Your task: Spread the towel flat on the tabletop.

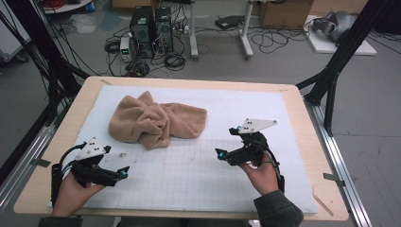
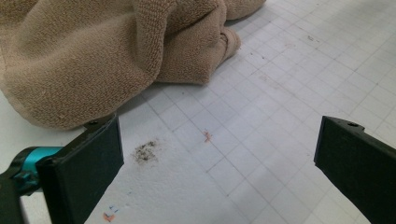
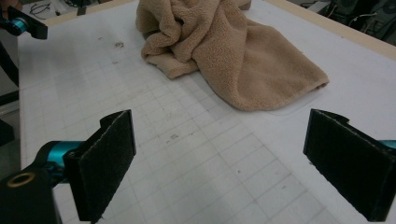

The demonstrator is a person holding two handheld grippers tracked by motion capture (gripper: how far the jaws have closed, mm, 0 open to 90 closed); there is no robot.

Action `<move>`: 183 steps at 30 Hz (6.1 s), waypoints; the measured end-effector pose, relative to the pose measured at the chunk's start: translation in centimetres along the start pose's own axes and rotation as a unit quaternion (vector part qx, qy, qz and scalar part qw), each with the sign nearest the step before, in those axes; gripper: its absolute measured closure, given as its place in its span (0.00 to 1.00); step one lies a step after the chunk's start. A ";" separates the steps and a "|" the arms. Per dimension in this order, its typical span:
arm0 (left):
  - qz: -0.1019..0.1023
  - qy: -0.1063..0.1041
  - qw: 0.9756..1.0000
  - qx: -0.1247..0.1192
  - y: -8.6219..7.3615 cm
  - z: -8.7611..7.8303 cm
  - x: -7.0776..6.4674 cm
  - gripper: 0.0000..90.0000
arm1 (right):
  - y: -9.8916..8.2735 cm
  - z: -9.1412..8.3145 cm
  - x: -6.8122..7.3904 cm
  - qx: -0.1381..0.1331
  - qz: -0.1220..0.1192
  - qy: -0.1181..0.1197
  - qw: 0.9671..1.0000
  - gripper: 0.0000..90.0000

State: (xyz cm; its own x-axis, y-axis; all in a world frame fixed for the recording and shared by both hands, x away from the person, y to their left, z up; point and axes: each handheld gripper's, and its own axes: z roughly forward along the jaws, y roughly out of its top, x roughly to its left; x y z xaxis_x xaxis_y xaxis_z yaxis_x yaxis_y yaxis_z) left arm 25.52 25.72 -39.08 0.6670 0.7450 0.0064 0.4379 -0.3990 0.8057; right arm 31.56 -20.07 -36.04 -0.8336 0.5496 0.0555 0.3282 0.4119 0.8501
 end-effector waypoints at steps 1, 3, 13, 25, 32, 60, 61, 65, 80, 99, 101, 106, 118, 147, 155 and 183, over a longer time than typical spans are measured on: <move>-0.001 0.000 1.000 0.000 0.0 0.0 0.0 0.02 | 0.0 0.0 0.0 0.000 0.000 0.000 1.000 0.09; 0.000 0.000 1.000 -0.001 0.0 0.0 0.1 0.02 | 0.3 0.3 0.0 0.002 0.001 0.001 1.000 0.09; -0.028 -0.011 0.999 -0.023 2.4 1.4 1.4 0.08 | 0.3 0.3 0.2 0.003 -0.004 0.001 1.000 0.09; -0.032 -0.005 0.998 -0.053 5.6 5.1 3.5 0.18 | -1.0 -1.4 -0.3 -0.012 0.001 -0.003 1.000 0.09; -0.041 0.004 0.999 -0.026 6.2 7.7 4.3 0.24 | -2.1 -2.3 -0.6 -0.016 0.010 -0.007 1.000 0.09; -0.037 -0.092 0.994 -0.048 8.6 7.9 0.2 0.88 | -4.9 -3.7 -1.6 -0.034 0.035 -0.019 0.999 0.09; -0.028 -0.099 0.994 -0.048 8.9 7.8 -0.4 0.88 | -4.8 -3.8 -1.5 -0.033 0.035 -0.019 0.999 0.09; 0.003 -0.130 0.990 -0.045 9.8 7.2 -3.1 0.88 | -4.6 -4.1 -1.4 -0.035 0.029 -0.021 0.999 0.09; 0.081 -0.135 0.987 -0.010 7.3 8.1 -7.3 0.86 | -4.9 -4.3 -0.9 -0.030 0.020 -0.018 0.999 0.09; 0.054 -0.157 0.985 -0.037 6.1 6.4 -5.5 0.41 | -4.0 -1.7 -0.9 -0.005 0.012 0.002 1.000 0.09; 0.054 -0.156 0.985 -0.039 6.3 7.0 -5.5 0.41 | -3.9 -1.4 -0.9 -0.003 0.011 0.002 1.000 0.09; 0.059 -0.156 0.986 -0.031 6.3 8.6 -5.6 0.59 | -3.5 -0.5 -1.2 0.004 0.010 0.006 1.000 0.09; 0.073 -0.197 0.978 -0.008 5.5 8.8 -5.6 0.91 | -1.8 4.7 -1.9 0.027 -0.028 0.020 0.999 0.29; 0.098 -0.243 0.965 -0.023 6.2 8.7 -8.6 0.90 | -3.2 -7.8 -0.6 0.034 -0.063 0.048 0.996 0.96; 0.122 -0.237 0.964 0.011 5.8 9.7 -9.7 0.90 | -6.6 -9.2 -0.3 0.074 -0.045 0.038 0.996 0.95; 0.086 -0.138 0.985 0.053 5.5 9.8 -5.1 0.86 | -6.1 1.1 0.9 0.080 -0.041 0.128 0.988 0.89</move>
State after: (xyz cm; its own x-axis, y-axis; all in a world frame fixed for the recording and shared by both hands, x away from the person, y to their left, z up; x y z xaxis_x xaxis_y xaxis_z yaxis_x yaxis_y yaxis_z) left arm 30.41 14.49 -40.49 0.8693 0.4930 -0.0353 0.3543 -0.5717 0.7400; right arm 29.29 -21.34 -41.73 -0.9383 0.3169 0.1384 0.3046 0.5677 0.7648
